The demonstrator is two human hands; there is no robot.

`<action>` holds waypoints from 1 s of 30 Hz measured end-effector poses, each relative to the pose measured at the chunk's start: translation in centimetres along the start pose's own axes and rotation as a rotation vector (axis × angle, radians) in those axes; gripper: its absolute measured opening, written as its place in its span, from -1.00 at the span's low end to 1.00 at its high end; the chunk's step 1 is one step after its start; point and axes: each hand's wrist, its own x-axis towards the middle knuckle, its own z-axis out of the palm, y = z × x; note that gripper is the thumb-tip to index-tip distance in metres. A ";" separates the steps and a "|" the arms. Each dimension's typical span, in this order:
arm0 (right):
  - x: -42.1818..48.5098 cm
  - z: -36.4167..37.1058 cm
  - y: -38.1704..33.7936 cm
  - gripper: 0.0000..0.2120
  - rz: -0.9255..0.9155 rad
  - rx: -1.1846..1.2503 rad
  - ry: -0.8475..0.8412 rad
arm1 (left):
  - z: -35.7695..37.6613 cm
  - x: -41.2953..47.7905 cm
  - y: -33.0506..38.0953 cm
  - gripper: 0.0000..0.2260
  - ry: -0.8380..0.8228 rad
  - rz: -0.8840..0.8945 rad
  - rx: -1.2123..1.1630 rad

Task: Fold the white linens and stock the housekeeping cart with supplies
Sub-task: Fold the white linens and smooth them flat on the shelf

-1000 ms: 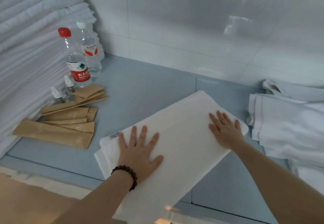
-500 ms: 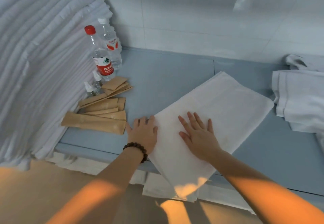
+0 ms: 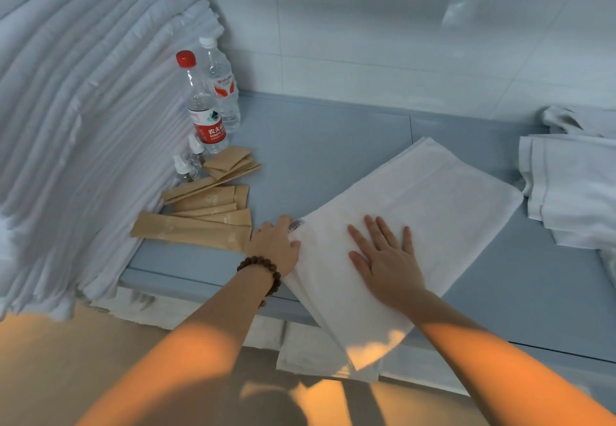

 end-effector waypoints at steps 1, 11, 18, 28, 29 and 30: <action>-0.1 0.0 0.0 -0.47 0.001 0.000 0.003 | -0.1 0.1 -0.1 -0.61 -0.025 0.000 -0.011; -0.1 0.0 -0.1 -0.47 -0.004 -0.012 0.011 | -1.1 -0.2 0.3 -0.78 0.071 0.033 -0.122; -0.2 0.0 -0.1 -0.47 -0.006 -0.007 0.020 | -1.0 -0.1 -0.1 -0.58 -0.094 0.015 -0.206; -0.2 -0.1 0.0 -0.48 -0.005 -0.002 0.016 | -1.4 -1.3 1.2 -0.67 0.169 0.139 -0.239; -0.2 -0.1 0.0 -0.48 -0.004 0.001 0.015 | -1.7 -1.3 1.0 -0.66 0.172 0.138 -0.318; -0.2 -0.1 0.1 -0.48 -0.003 0.004 0.017 | -2.0 -1.3 0.9 -0.66 0.170 0.134 -0.386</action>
